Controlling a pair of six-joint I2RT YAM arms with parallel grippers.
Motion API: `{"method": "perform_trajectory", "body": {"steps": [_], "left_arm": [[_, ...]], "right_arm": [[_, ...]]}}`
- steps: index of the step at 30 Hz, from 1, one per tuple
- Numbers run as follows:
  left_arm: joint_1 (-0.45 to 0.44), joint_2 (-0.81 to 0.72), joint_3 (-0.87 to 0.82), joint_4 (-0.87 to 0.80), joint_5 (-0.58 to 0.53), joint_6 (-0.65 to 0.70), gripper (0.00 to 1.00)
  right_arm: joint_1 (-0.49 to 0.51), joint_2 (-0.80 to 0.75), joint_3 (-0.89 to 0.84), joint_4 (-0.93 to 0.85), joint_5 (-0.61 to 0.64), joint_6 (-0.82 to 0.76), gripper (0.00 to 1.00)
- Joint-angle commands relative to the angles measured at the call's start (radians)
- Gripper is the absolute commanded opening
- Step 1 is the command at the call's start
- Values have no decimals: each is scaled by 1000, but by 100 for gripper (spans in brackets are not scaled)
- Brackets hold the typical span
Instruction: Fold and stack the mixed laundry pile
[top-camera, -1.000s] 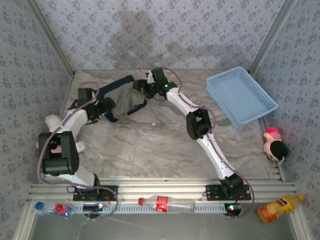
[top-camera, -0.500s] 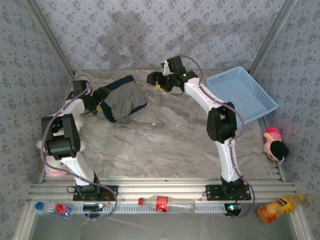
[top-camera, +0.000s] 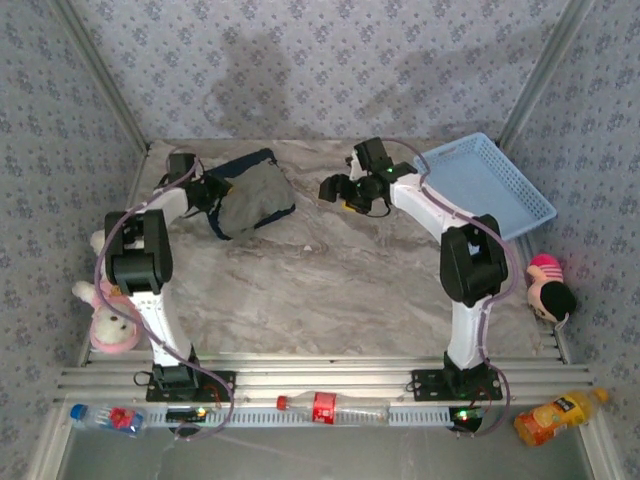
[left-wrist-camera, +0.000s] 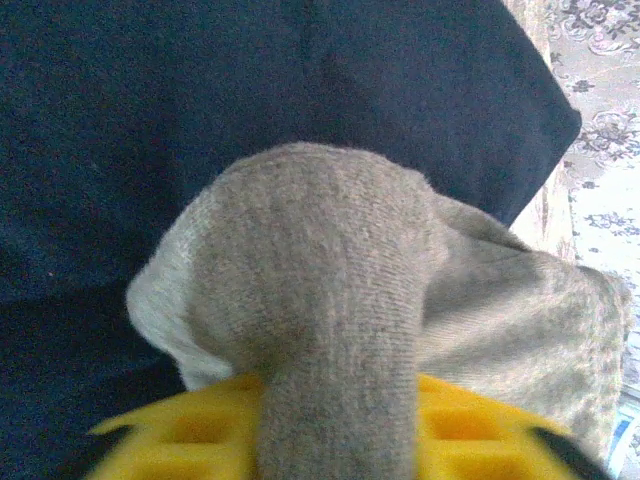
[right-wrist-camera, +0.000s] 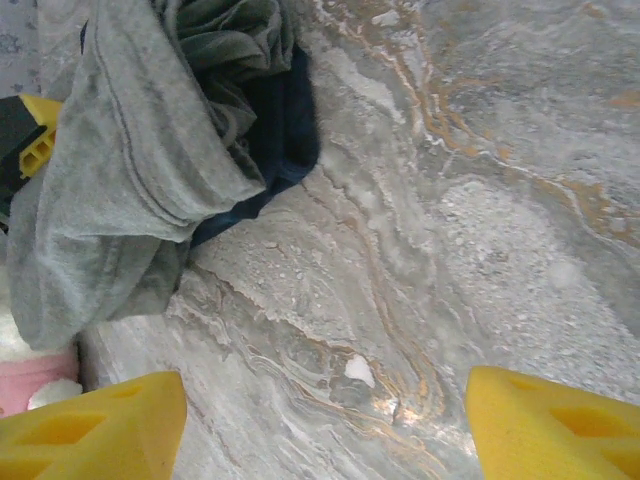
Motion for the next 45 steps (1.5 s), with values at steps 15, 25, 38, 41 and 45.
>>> {"method": "perform_trajectory", "body": {"steps": [15, 25, 38, 41, 45], "left_arm": [[26, 254, 488, -315, -56, 431, 65], [25, 46, 406, -357, -257, 490, 70], [-95, -42, 208, -157, -20, 330, 4], [-98, 20, 154, -74, -4, 274, 7], [-97, 143, 173, -74, -19, 270, 14]], "right_arm": [[-28, -65, 4, -6, 11, -29, 73], [-32, -105, 0, -42, 15, -52, 73], [-33, -157, -39, -39, 25, -47, 72], [-36, -184, -67, -40, 52, -58, 72], [-60, -240, -119, -50, 95, -68, 74]]}}
